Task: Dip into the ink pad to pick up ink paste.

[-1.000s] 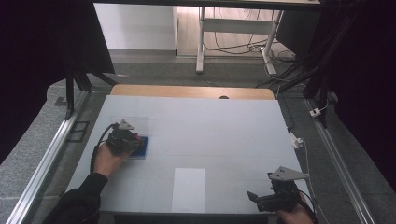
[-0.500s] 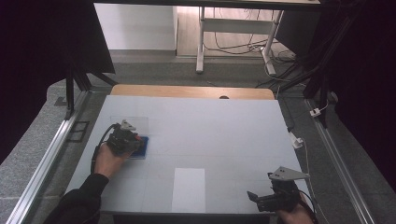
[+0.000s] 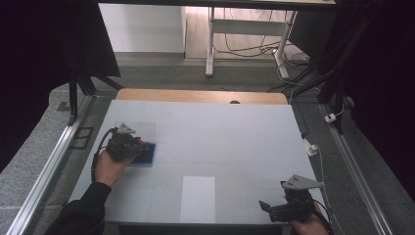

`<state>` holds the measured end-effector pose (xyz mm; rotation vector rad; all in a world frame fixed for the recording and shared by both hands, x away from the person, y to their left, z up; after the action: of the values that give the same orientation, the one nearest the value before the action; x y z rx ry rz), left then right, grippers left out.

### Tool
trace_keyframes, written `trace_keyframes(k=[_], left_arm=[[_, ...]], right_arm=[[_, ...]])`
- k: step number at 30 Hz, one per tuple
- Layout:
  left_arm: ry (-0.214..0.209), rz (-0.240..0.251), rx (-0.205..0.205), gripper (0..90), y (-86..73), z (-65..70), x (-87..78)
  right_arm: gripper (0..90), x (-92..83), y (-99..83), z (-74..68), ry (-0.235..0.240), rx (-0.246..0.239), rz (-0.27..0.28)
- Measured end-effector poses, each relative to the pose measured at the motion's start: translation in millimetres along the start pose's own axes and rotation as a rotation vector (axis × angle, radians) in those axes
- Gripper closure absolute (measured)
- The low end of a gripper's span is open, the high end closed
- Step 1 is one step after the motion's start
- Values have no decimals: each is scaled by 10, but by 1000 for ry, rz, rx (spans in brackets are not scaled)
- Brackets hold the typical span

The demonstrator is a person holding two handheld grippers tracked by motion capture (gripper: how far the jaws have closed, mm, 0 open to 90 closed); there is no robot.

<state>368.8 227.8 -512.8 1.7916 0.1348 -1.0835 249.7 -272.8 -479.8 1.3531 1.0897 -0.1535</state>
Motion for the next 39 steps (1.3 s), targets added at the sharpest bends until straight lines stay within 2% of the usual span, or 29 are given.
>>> trace_keyframes(k=[13, 20, 25, 35, 39], left_arm=[[27, 6, 18, 581, -91, -105, -181], [47, -8, -8, 581, -216, -242, -250], [51, -7, -43, 581, -293, -316, -297], [40, -40, -64, 581, -398, -370, -278], [51, -44, -67, 581, -413, -389, -264]], right_arm=[[0, -1, -1, -5, 3, -2, 4], [0, -2, -1, -9, 3, -8, 1], [0, -1, -1, -9, 3, -8, 1], [0, -1, -3, -13, 2, -10, 1], [0, -1, -3, -14, 0, -11, -2]])
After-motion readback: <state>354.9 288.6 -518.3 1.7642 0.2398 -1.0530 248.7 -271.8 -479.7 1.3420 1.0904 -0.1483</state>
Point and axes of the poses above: each handheld gripper's, and its own axes: x roughly forward along the jaws, y roughly out of its top, z roughly to its right, the point moved 3 cm from there along x, roughly forward along the jaws, and after that the axes turned 12 degrees about x, right-handed, at the moved point
